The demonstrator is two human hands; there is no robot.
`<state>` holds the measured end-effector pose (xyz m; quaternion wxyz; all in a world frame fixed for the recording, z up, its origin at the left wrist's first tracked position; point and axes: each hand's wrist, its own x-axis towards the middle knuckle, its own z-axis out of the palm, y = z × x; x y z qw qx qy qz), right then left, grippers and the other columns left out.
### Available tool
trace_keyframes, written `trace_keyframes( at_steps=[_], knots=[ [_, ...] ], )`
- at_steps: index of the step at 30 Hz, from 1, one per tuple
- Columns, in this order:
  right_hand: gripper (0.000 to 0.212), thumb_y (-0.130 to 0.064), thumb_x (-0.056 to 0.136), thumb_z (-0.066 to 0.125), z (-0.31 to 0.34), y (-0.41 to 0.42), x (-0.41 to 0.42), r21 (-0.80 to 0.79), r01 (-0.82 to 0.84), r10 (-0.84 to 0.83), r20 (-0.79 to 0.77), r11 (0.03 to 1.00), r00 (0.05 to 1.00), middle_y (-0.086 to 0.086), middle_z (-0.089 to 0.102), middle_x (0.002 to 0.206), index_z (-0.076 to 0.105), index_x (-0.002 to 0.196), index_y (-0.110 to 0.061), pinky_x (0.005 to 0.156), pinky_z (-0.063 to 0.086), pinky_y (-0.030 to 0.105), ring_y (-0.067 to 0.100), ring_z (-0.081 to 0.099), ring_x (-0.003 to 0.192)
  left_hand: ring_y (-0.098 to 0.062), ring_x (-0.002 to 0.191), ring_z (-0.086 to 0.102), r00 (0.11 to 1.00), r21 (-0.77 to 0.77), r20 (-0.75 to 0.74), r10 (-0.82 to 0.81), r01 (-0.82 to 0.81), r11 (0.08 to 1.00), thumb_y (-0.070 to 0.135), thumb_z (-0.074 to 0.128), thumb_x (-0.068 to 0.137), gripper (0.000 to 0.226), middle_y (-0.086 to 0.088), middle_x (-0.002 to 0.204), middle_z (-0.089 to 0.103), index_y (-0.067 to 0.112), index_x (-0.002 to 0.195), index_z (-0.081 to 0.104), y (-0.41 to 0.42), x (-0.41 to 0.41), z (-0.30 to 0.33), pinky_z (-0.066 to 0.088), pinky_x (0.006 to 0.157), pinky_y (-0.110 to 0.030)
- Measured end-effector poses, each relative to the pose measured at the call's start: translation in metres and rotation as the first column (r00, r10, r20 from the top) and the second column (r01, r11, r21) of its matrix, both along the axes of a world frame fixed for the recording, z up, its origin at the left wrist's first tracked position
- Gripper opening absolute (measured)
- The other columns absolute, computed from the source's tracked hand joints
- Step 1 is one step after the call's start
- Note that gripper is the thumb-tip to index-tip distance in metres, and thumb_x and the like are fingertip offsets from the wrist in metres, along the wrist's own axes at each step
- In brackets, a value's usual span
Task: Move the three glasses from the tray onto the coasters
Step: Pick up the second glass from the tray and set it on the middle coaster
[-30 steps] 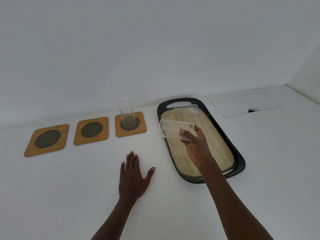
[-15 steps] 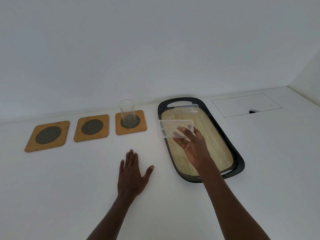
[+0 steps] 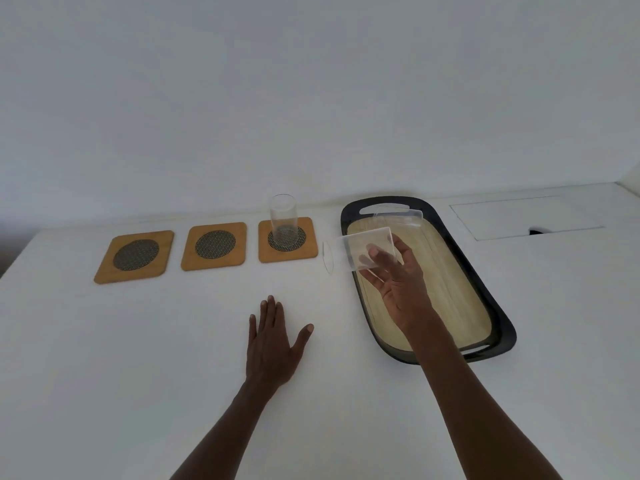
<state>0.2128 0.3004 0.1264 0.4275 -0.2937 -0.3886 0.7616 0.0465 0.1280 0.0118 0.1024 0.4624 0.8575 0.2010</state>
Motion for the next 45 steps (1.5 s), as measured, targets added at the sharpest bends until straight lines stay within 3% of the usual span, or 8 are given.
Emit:
trace_keyframes(
  at_steps=[9,16,23,25,28,30,35,45],
  knots=[
    [0.074,-0.018,0.063,0.091,0.006,-0.029,-0.049,0.018,-0.054,0.054,0.009,0.998,0.998,0.022,0.061,0.131,0.055,0.127,-0.029,0.08,0.06,0.045,0.037,0.067,0.113,-0.021,0.154,-0.002,0.994,-0.02,-0.029,0.107,-0.108,0.994,0.069,0.028,0.092,0.092,-0.01,0.167,0.005,0.004,0.156,0.014,-0.058,-0.068,0.0,0.002,0.126,-0.043],
    [0.067,-0.003,0.075,0.084,0.008,-0.052,-0.1,0.086,-0.079,0.075,0.041,0.993,0.996,0.003,0.063,0.126,0.056,0.131,-0.026,0.081,0.06,0.045,0.03,0.066,0.116,-0.023,0.154,-0.001,0.984,-0.051,-0.054,0.168,-0.171,0.984,0.068,0.029,0.093,0.091,-0.012,0.167,0.005,0.004,0.156,0.014,-0.093,-0.124,0.003,0.005,0.126,-0.045],
    [0.067,-0.01,0.07,0.088,0.023,-0.076,-0.157,0.236,-0.062,0.008,0.221,0.97,0.975,0.01,0.059,0.131,0.058,0.126,-0.029,0.081,0.062,0.047,0.029,0.065,0.113,-0.024,0.154,-0.001,0.984,-0.052,-0.047,0.171,-0.173,0.984,0.069,0.029,0.092,0.092,-0.012,0.167,0.005,0.004,0.156,0.013,-0.103,-0.159,0.003,0.006,0.126,-0.045],
    [0.074,-0.015,0.069,0.09,0.025,-0.078,-0.177,0.323,-0.056,-0.05,0.31,0.945,0.949,0.005,0.059,0.13,0.055,0.133,-0.024,0.078,0.063,0.039,0.017,0.066,0.105,-0.023,0.154,-0.002,0.984,-0.059,-0.042,0.175,-0.177,0.982,0.071,0.026,0.091,0.093,-0.01,0.167,0.004,0.006,0.156,0.011,-0.105,-0.161,0.0,0.006,0.126,-0.044],
    [0.079,-0.024,0.068,0.091,0.026,-0.078,-0.209,0.466,-0.094,-0.142,0.446,0.88,0.884,-0.008,0.06,0.121,0.052,0.136,-0.026,0.075,0.049,0.005,-0.01,0.057,0.097,-0.021,0.154,-0.002,0.983,-0.047,-0.052,0.178,-0.18,0.983,0.072,0.023,0.092,0.093,-0.009,0.167,0.003,0.007,0.157,0.01,-0.106,-0.162,-0.004,0.007,0.126,-0.043],
    [0.081,-0.025,0.068,0.091,0.024,-0.076,-0.23,0.517,-0.132,-0.163,0.486,0.846,0.859,-0.005,0.062,0.115,0.049,0.137,-0.027,0.07,0.044,0.001,-0.007,0.058,0.093,-0.021,0.154,-0.002,0.981,-0.04,-0.054,0.185,-0.187,0.982,0.072,0.023,0.092,0.092,-0.008,0.167,0.004,0.008,0.157,0.011,-0.105,-0.163,-0.005,0.008,0.126,-0.043],
    [0.085,-0.026,0.067,0.09,0.016,-0.063,-0.282,0.575,-0.198,-0.216,0.571,0.794,0.792,0.009,0.065,0.12,0.043,0.138,-0.016,0.086,0.054,0.036,0.028,0.065,0.102,-0.02,0.154,-0.001,0.977,-0.028,-0.058,0.206,-0.208,0.978,0.074,0.022,0.091,0.092,-0.006,0.167,0.005,0.01,0.157,0.012,-0.104,-0.164,-0.008,0.009,0.126,-0.043],
    [0.082,-0.027,0.073,0.084,-0.011,-0.033,-0.349,0.561,-0.383,-0.187,0.709,0.734,0.68,0.012,0.06,0.131,0.04,0.141,-0.013,0.096,0.044,0.038,0.032,0.051,0.122,-0.017,0.154,0.001,0.972,-0.02,-0.066,0.227,-0.228,0.973,0.081,0.017,0.086,0.099,-0.004,0.167,0.008,0.012,0.157,0.015,-0.101,-0.165,-0.012,0.011,0.125,-0.042]
  ],
)
